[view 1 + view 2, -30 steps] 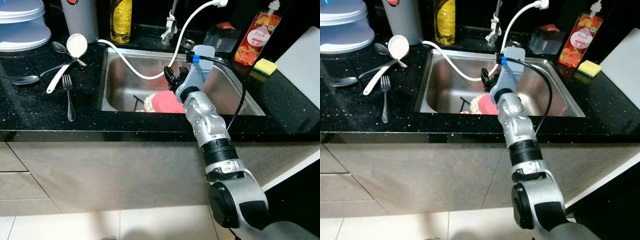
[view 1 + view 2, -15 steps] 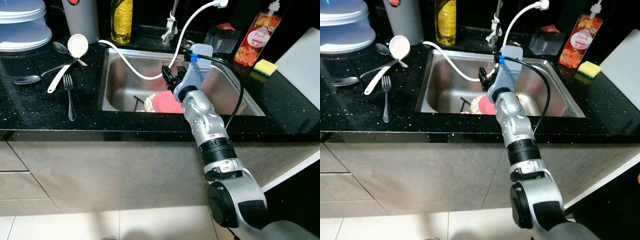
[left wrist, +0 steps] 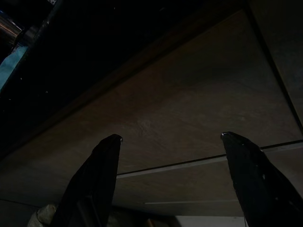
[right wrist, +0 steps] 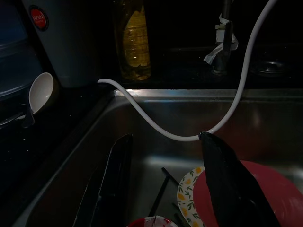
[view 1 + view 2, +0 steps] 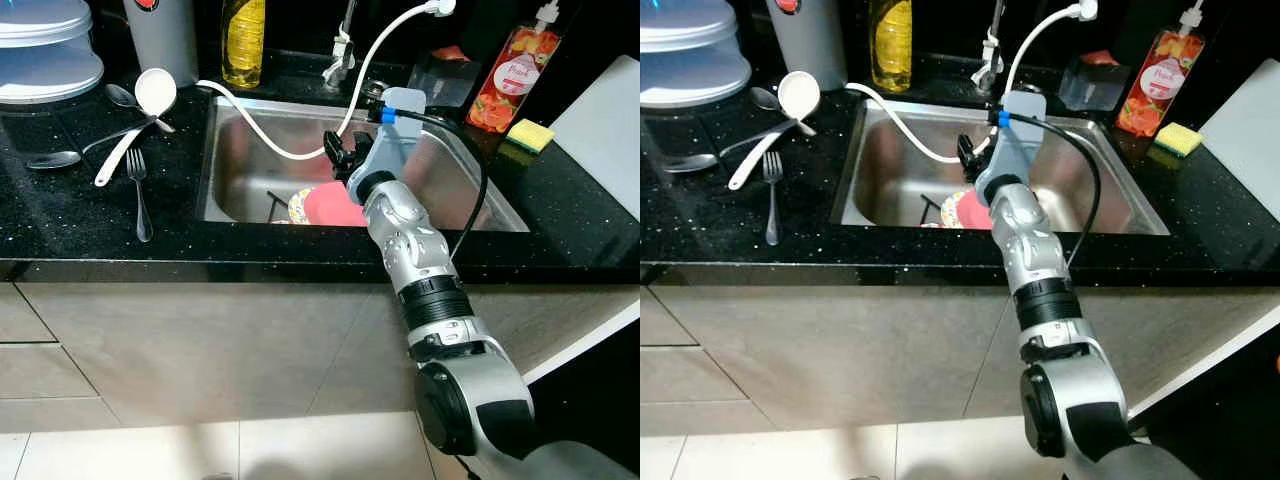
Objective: Kitchen organization
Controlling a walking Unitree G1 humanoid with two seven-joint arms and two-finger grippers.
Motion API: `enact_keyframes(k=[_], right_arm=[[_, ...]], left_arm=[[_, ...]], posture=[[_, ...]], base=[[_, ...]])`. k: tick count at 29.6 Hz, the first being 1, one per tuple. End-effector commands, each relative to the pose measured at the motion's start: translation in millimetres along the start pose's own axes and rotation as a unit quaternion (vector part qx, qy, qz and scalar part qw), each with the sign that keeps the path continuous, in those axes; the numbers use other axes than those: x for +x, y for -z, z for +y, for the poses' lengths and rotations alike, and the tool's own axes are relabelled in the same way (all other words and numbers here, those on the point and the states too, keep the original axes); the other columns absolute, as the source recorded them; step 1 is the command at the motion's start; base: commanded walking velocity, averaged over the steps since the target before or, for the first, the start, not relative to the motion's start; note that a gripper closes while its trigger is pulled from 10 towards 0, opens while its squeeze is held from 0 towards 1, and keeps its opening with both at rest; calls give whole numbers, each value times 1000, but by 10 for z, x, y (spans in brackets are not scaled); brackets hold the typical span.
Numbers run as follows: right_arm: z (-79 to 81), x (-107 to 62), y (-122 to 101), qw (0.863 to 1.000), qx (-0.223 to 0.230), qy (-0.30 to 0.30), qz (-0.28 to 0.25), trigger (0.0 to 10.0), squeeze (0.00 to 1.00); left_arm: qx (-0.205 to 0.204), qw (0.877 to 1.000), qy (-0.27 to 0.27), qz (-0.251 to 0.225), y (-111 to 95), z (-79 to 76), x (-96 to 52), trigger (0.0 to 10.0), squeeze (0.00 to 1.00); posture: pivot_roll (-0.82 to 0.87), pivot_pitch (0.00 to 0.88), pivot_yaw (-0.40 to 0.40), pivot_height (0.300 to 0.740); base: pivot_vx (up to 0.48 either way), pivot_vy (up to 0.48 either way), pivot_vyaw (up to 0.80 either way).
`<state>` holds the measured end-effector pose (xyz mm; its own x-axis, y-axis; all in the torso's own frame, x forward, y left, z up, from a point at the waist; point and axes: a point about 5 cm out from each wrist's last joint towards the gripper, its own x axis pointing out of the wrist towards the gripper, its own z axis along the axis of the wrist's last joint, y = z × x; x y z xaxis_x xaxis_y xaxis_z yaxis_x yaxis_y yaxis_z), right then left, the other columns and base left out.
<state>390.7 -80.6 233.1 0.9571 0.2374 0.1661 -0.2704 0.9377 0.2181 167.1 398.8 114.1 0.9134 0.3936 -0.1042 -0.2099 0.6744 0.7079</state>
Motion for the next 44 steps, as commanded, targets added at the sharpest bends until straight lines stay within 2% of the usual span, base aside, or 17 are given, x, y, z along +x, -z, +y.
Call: enact_keyframes(k=[1,13,20,28,33,44], right_arm=[[-36,9,-22,1000,-1,3,-1,10000,0],[-32,9,-19,1000,-1,3,0,10000,0],[-24,13,-26,1000,-2,1,-1,10000,0],[-25,19,-30,1000,-4,-1,-1,10000,0],[-11,30,-37,1000,-3,-3,-1,10000,0],[-20,26,-33,1000,-4,-2,-1,10000,0]], left_arm=[[-6,1000,9,2,16,-80,-31,10000,0],[-12,1000,-1,-3,9,-70,-35,10000,0],[-5,1000,15,1,2,-97,-26,10000,0],[-17,1000,2,-11,-23,-89,-30,10000,0],[-13,1000,18,-5,-23,-116,-22,10000,0],[-31,999,-14,-8,-15,-67,-40,10000,0]], posture=[[298,0,-111,740],[298,0,-112,740],[297,0,-113,740],[298,0,-121,740],[302,0,-124,740],[297,0,-119,740]], base=[[0,0,0],[0,0,0],[0,0,0],[0,0,0],[0,0,0],[0,0,0]])
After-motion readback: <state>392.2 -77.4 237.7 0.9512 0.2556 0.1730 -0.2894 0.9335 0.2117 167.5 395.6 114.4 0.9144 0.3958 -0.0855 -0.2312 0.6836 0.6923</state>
